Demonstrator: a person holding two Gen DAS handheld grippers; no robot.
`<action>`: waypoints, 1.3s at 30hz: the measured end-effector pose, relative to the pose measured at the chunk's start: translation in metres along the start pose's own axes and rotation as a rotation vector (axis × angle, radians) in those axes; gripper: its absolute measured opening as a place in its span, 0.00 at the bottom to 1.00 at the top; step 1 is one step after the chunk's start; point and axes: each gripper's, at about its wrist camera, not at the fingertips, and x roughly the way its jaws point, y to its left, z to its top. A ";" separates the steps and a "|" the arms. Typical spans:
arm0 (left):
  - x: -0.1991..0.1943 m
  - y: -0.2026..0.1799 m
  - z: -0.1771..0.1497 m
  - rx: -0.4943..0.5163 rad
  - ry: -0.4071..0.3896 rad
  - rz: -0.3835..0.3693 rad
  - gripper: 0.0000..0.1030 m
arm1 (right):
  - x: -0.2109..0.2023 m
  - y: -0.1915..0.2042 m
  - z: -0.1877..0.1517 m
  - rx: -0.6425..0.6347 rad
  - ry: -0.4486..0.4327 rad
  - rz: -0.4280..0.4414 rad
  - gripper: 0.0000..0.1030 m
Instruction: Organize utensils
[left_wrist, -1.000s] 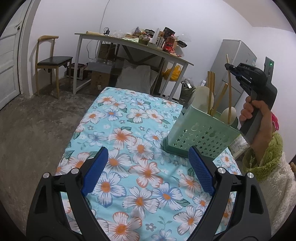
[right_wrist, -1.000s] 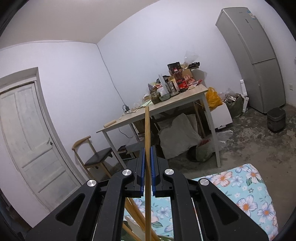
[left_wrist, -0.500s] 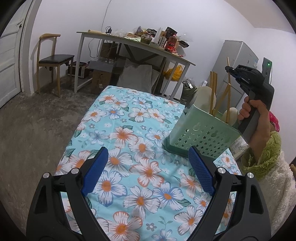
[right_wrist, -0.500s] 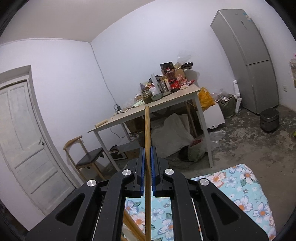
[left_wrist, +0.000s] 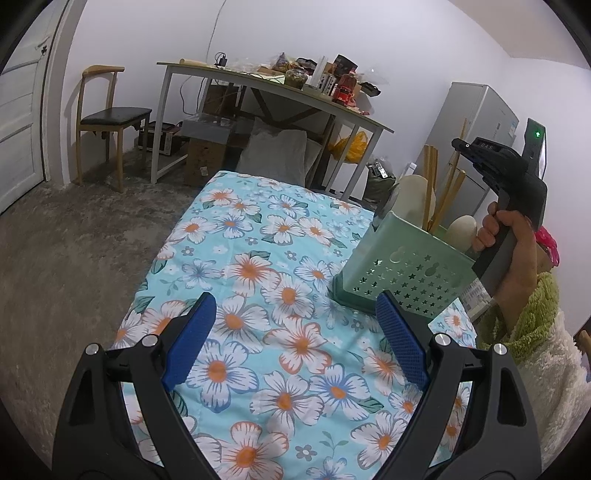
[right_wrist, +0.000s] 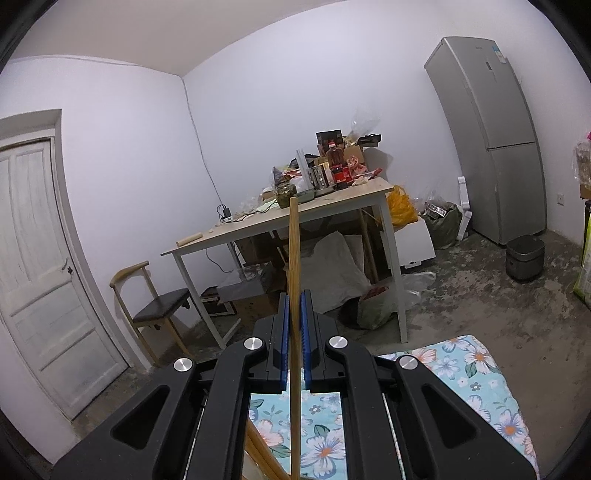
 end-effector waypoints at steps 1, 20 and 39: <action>0.000 0.000 0.001 0.000 0.001 0.000 0.82 | -0.002 -0.001 0.000 -0.004 -0.001 -0.001 0.06; -0.004 -0.016 -0.001 0.012 0.000 -0.024 0.82 | -0.086 -0.029 -0.003 -0.017 0.002 0.011 0.58; -0.011 -0.063 0.012 0.183 -0.011 0.151 0.92 | -0.171 -0.030 -0.090 -0.013 0.287 -0.130 0.92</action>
